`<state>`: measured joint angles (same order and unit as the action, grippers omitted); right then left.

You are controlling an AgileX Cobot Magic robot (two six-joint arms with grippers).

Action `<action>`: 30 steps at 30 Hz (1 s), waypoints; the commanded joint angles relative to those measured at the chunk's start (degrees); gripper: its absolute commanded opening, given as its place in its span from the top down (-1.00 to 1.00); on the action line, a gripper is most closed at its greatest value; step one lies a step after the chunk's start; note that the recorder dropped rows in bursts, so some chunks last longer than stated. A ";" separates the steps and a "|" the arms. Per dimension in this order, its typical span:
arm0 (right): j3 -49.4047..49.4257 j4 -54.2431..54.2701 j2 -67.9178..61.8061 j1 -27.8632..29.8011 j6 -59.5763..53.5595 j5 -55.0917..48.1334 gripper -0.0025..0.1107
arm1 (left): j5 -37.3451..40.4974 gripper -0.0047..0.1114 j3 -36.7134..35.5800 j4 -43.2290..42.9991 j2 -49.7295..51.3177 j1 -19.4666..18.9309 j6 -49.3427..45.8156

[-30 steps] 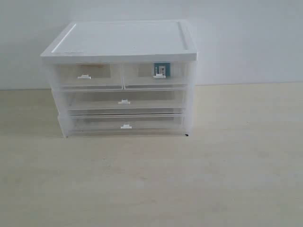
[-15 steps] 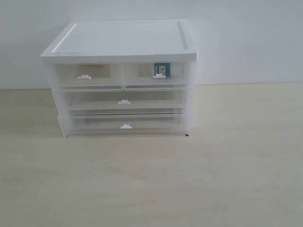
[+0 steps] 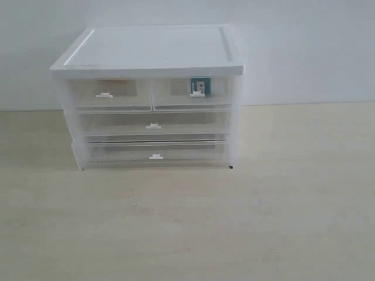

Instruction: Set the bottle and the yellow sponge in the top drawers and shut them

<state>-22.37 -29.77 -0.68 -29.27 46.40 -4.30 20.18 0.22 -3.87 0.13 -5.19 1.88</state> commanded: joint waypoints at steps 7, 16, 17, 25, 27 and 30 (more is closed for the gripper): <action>22.37 23.63 0.21 4.54 -33.74 26.88 0.96 | 0.19 0.85 -0.22 0.45 -0.13 -0.19 -0.19; 22.37 17.81 0.21 21.50 -32.19 21.12 0.96 | 0.19 0.85 -0.22 0.45 -0.13 -0.19 -0.19; 22.37 17.59 0.21 23.48 -32.19 19.05 0.96 | 0.19 0.85 -0.22 0.45 -0.13 -0.19 -0.19; 22.37 18.04 0.21 28.52 -33.19 5.29 0.96 | 0.19 0.85 -0.22 0.45 -0.13 -0.19 -0.19; 22.37 18.57 0.21 26.75 -37.68 1.46 0.96 | 0.19 0.85 -0.22 0.45 -0.13 -0.19 -0.19; 22.37 21.82 0.21 24.47 -45.34 -2.90 0.96 | 0.19 0.85 -0.22 0.45 -0.13 -0.19 -0.19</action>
<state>-0.24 -10.09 -0.67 -3.16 7.18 -3.25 20.18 0.22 -3.87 0.13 -5.19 1.88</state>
